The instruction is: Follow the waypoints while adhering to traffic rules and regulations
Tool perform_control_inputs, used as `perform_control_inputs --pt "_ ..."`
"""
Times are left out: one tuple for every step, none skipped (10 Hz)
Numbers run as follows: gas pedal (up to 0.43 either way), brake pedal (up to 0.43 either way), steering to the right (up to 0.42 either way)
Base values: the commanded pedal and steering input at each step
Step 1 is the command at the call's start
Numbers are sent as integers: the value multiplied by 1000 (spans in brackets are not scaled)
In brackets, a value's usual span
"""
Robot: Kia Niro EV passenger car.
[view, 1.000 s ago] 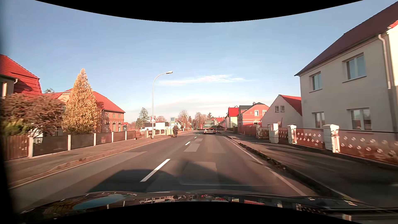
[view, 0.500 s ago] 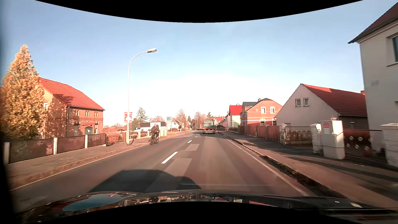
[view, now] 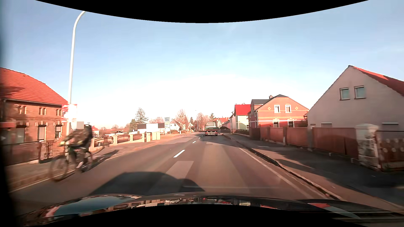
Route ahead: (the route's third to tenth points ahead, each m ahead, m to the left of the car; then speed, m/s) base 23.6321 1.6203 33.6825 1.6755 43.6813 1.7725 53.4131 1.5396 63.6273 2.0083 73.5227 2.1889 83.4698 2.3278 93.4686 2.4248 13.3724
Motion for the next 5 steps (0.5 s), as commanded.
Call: perform_control_inputs --pt "87 0 -2" --pt "87 0 -3" --pt "87 0 -2" --pt "87 0 -2" --pt "87 0 -3"
